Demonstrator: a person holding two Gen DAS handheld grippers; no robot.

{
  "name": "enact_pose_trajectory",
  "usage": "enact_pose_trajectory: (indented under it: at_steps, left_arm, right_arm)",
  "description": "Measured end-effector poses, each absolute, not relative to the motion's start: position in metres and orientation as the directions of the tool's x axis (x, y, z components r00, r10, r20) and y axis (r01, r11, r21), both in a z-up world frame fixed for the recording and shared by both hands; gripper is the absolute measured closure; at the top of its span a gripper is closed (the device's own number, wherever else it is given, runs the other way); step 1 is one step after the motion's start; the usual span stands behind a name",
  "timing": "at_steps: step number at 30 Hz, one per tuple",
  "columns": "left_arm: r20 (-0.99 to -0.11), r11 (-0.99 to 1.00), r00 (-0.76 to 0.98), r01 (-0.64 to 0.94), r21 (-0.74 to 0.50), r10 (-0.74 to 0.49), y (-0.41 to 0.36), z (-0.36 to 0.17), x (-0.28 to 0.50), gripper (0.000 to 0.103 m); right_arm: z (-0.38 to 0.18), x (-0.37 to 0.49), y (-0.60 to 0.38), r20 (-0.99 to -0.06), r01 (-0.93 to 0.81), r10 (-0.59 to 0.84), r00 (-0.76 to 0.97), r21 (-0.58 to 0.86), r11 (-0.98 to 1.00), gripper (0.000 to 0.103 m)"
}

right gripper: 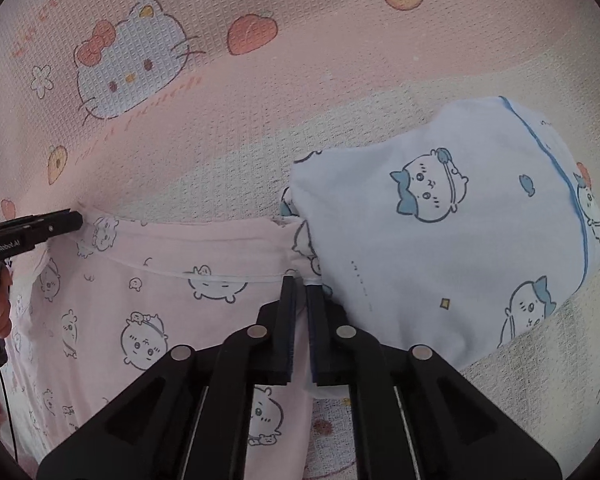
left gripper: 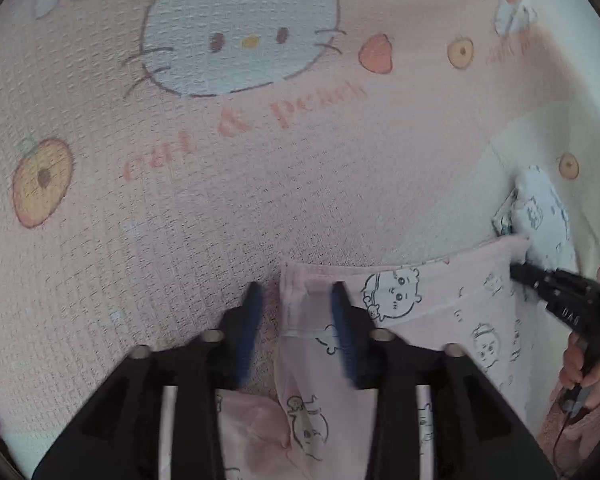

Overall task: Fold clothes
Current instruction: 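Lay the pants flat on the blanket and open both grippers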

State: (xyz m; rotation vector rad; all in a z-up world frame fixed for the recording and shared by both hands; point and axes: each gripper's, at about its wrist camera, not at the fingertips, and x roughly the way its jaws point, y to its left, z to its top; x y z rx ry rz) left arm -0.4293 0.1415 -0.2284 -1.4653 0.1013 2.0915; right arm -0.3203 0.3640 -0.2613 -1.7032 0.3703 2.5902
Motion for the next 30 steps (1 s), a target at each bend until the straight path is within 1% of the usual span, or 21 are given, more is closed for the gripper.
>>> enact_pose_trajectory:
  at_steps: [1, 3, 4, 5, 7, 9, 12, 14, 19, 21, 22, 23, 25, 27, 29, 30]
  left_arm:
    - [-0.865, -0.833, -0.251, -0.478, -0.280, 0.434, 0.135, -0.218, -0.428, 0.040]
    - [-0.832, -0.856, -0.356, -0.455, -0.243, 0.425, 0.121, -0.193, -0.413, 0.040]
    - [-0.823, -0.870, -0.389, -0.434, -0.234, 0.415, 0.112, -0.183, -0.404, 0.040]
    - [-0.815, -0.883, -0.416, -0.410, -0.227, 0.403, 0.102, -0.172, -0.394, 0.040]
    - [-0.811, -0.872, -0.393, -0.410, -0.267, 0.433, 0.093, -0.163, -0.362, 0.040]
    - [-0.815, -0.867, -0.375, -0.413, -0.280, 0.442, 0.074, -0.159, -0.319, 0.040]
    - [-0.881, -0.901, -0.340, -0.392, -0.184, 0.328, 0.071, -0.174, -0.251, 0.040]
    - [-0.897, -0.916, -0.320, -0.356, -0.183, 0.303, 0.063, -0.183, -0.221, 0.040]
    - [-0.927, -0.947, -0.269, -0.257, -0.191, 0.260, 0.039, -0.206, -0.152, 0.040]
    - [-0.938, -0.957, -0.246, -0.216, -0.192, 0.244, 0.029, -0.215, -0.125, 0.042]
    - [-0.943, -0.962, -0.234, -0.196, -0.192, 0.236, 0.024, -0.219, -0.111, 0.046]
    - [-0.941, -0.963, -0.238, -0.182, -0.200, 0.241, 0.021, -0.220, -0.101, 0.048]
    - [-0.940, -0.967, -0.255, -0.174, -0.185, 0.226, 0.018, -0.219, -0.082, 0.048]
    - [-0.947, -0.975, -0.263, -0.171, -0.142, 0.184, 0.014, -0.221, -0.066, 0.048]
    - [-0.959, -0.980, -0.229, -0.145, -0.134, 0.165, 0.008, -0.231, -0.057, 0.048]
    - [-0.958, -0.980, -0.225, -0.122, -0.155, 0.179, 0.001, -0.232, -0.055, 0.048]
  right_arm:
    - [-0.256, -0.318, 0.363, -0.900, -0.138, -0.138, -0.413, 0.212, -0.967, 0.078]
    - [-0.242, -0.308, 0.362, -0.882, -0.130, -0.162, -0.443, 0.242, -0.962, 0.065]
    - [-0.233, -0.302, 0.362, -0.872, -0.128, -0.169, -0.459, 0.253, -0.959, 0.062]
    - [-0.226, -0.298, 0.360, -0.864, -0.127, -0.177, -0.471, 0.265, -0.956, 0.061]
    - [-0.213, -0.282, 0.353, -0.855, -0.112, -0.200, -0.479, 0.286, -0.952, 0.061]
    - [-0.201, -0.256, 0.341, -0.853, -0.061, -0.232, -0.468, 0.293, -0.954, 0.061]
    - [-0.198, -0.211, 0.303, -0.877, 0.070, -0.271, -0.396, 0.265, -0.962, 0.061]
    - [-0.205, -0.188, 0.275, -0.896, 0.147, -0.261, -0.358, 0.222, -0.964, 0.061]
    - [-0.232, -0.137, 0.229, -0.936, 0.250, -0.217, -0.276, 0.148, -0.957, 0.061]
    - [-0.244, -0.125, 0.224, -0.952, 0.257, -0.168, -0.256, 0.100, -0.961, 0.061]
    - [-0.248, -0.119, 0.226, -0.958, 0.251, -0.142, -0.249, 0.078, -0.965, 0.061]
    - [-0.251, -0.113, 0.231, -0.962, 0.240, -0.125, -0.244, 0.065, -0.969, 0.061]
    - [-0.255, -0.103, 0.243, -0.967, 0.216, -0.095, -0.235, 0.044, -0.975, 0.061]
    - [-0.259, -0.093, 0.255, -0.973, 0.193, -0.063, -0.224, 0.019, -0.981, 0.060]
    - [-0.264, -0.083, 0.267, -0.977, 0.170, -0.032, -0.212, -0.005, -0.985, 0.059]
    - [-0.266, -0.078, 0.273, -0.978, 0.158, -0.016, -0.206, -0.017, -0.987, 0.057]
